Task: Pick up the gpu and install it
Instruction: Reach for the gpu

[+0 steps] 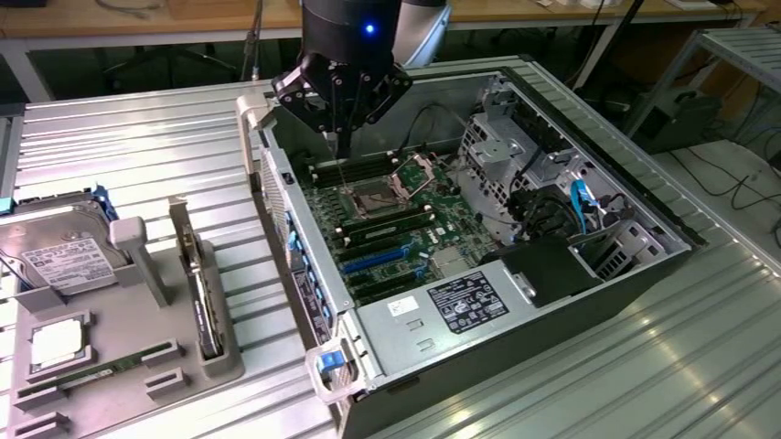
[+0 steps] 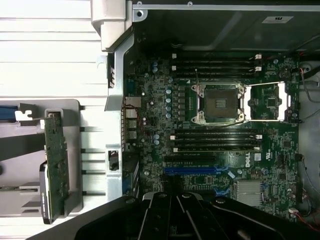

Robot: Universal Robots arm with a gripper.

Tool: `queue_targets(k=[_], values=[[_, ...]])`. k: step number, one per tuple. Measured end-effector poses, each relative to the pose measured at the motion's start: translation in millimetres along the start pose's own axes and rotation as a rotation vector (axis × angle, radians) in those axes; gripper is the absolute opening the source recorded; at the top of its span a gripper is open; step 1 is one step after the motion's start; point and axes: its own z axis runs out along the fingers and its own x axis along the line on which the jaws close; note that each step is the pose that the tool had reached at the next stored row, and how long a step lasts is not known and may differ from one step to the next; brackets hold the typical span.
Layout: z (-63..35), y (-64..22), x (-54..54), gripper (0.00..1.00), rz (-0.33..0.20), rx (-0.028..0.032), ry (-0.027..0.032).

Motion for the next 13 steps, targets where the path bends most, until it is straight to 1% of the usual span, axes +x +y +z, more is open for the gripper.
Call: queue_targets(k=[8,13], values=[[0.2,-2.8,12.1,0.11,-0.001,-0.0004,0.0000],[-0.1,-6.9,20.7,0.11,-0.007,-0.0011,0.0004]])
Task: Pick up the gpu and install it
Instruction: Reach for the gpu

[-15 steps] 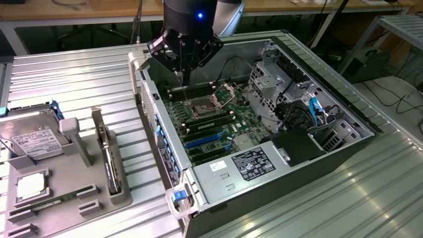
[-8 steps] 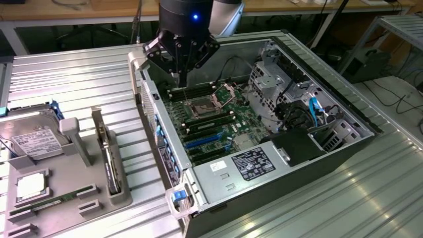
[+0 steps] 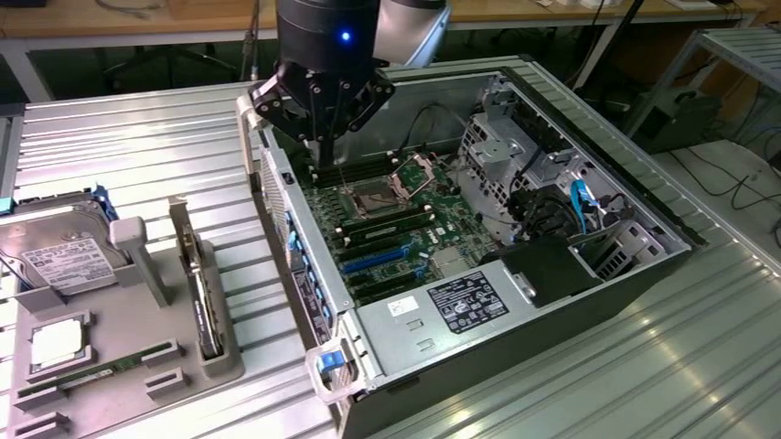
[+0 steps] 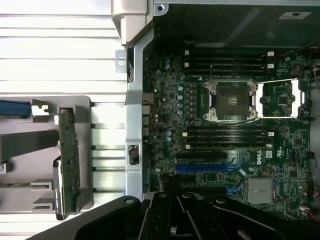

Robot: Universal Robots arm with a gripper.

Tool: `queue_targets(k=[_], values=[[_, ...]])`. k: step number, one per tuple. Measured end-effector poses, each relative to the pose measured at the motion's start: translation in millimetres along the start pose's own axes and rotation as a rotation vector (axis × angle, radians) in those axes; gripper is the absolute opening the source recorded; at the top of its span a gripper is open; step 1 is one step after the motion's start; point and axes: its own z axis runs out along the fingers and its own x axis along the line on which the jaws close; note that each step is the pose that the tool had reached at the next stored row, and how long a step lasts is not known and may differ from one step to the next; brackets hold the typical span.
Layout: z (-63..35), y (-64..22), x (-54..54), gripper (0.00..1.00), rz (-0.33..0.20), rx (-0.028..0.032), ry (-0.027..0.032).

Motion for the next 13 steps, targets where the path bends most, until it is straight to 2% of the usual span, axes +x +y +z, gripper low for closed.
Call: queue_targets(k=[12,13], values=[[-0.6,-4.3,30.7,0.11,-0.019,-0.0005,0.0008],[-0.7,-4.5,36.1,0.11,-0.022,-0.0006,0.0009]])
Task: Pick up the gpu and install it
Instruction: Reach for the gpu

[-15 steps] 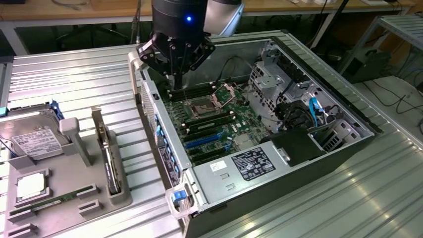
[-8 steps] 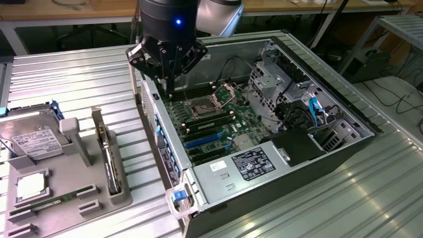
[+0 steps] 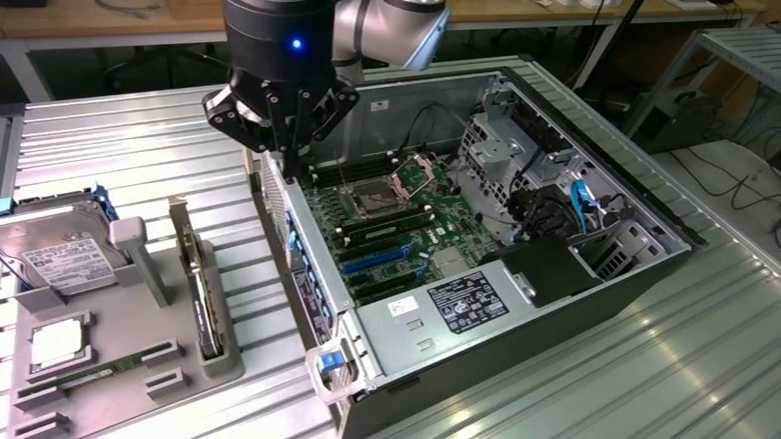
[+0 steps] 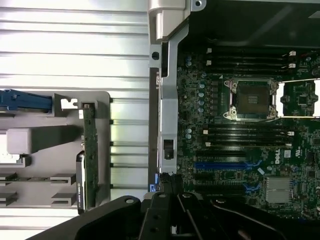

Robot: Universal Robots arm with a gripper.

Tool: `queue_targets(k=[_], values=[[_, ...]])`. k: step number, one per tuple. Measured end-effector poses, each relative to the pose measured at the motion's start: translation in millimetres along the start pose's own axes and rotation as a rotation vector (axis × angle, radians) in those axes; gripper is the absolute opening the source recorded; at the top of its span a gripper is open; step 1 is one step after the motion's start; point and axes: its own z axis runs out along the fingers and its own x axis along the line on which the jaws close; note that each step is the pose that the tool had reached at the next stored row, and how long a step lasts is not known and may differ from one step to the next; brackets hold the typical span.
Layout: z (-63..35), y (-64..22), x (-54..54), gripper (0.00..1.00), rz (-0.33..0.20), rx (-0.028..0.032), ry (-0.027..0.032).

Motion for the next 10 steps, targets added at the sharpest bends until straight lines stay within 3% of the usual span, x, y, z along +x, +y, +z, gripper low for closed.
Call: queue_targets(k=[10], values=[[-0.3,-1.8,23.8,0.11,-0.011,-0.0003,0.0006]])
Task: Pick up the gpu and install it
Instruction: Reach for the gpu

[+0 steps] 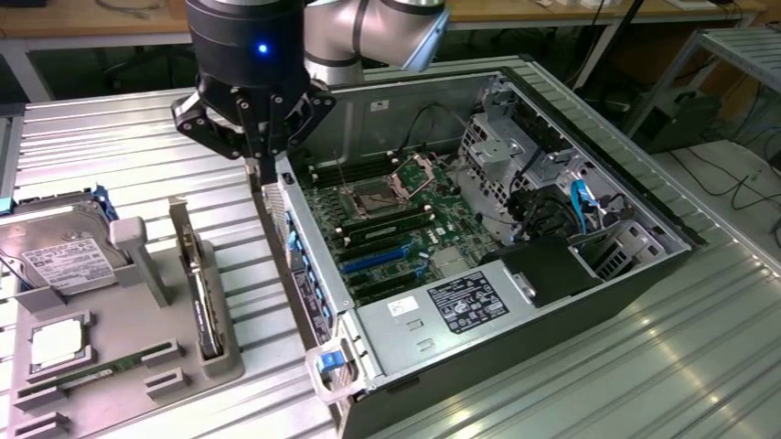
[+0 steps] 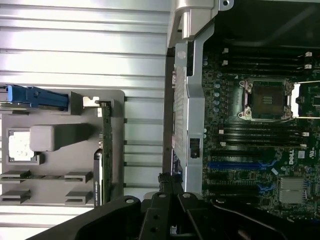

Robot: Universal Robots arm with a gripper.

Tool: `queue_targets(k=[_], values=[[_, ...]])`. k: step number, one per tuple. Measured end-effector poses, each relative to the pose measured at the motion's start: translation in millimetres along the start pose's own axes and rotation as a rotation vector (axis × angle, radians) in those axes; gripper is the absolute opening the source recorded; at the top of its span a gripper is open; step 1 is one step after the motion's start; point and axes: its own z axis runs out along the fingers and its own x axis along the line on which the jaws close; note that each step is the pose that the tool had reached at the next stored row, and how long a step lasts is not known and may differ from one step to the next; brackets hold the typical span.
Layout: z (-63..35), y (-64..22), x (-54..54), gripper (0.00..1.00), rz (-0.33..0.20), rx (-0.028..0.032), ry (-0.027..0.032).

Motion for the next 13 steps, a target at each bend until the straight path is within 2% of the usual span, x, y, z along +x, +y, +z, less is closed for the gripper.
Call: queue_targets(k=[9,13], values=[[-0.2,-1.9,18.3,0.11,-0.010,-0.0002,0.0004],[-0.4,-5.5,24.6,0.11,-0.015,-0.0002,0.0008]])
